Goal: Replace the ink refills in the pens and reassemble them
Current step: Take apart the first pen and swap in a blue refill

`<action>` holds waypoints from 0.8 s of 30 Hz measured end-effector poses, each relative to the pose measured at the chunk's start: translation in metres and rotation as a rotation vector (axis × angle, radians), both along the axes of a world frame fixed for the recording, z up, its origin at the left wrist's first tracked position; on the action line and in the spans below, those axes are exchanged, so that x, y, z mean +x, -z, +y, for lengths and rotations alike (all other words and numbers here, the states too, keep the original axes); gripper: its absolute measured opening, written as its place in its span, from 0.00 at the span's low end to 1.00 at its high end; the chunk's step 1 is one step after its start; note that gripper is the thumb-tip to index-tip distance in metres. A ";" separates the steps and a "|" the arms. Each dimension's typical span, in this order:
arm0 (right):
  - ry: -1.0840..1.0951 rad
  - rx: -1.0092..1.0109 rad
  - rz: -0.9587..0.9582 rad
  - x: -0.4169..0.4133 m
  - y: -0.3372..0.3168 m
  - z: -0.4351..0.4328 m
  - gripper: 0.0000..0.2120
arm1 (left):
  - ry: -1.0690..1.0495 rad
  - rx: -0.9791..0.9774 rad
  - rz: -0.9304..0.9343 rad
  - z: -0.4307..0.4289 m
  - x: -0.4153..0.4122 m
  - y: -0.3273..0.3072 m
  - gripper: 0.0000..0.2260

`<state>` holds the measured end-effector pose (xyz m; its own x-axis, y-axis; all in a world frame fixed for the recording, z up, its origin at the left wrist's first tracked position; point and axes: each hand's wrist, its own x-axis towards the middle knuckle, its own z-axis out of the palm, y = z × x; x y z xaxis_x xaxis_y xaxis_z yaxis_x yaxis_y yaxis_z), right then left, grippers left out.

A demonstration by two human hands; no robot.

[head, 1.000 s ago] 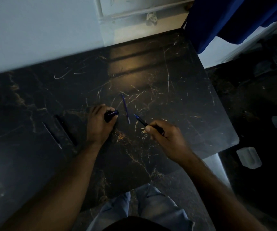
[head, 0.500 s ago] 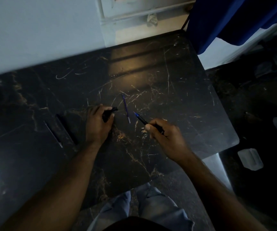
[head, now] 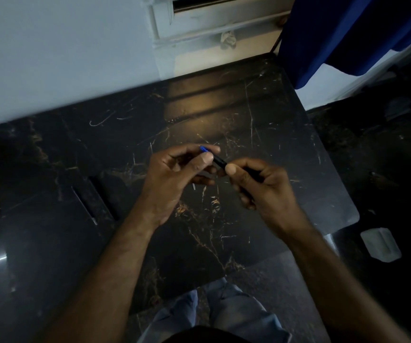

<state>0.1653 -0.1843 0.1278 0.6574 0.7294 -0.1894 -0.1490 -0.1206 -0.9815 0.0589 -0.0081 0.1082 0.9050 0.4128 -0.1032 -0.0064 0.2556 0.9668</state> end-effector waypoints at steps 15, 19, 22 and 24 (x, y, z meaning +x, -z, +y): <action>0.044 0.214 -0.208 0.044 -0.011 0.009 0.02 | -0.295 0.136 -0.010 -0.031 0.040 -0.016 0.09; 0.231 0.324 0.237 0.035 0.002 0.011 0.02 | -0.248 0.428 0.016 -0.028 0.044 -0.019 0.09; 0.273 0.376 0.408 0.028 0.007 0.019 0.01 | -0.290 0.528 0.054 -0.031 0.049 -0.023 0.12; 0.283 0.392 0.458 0.026 0.010 0.023 0.01 | -0.350 0.520 0.090 -0.032 0.051 -0.022 0.16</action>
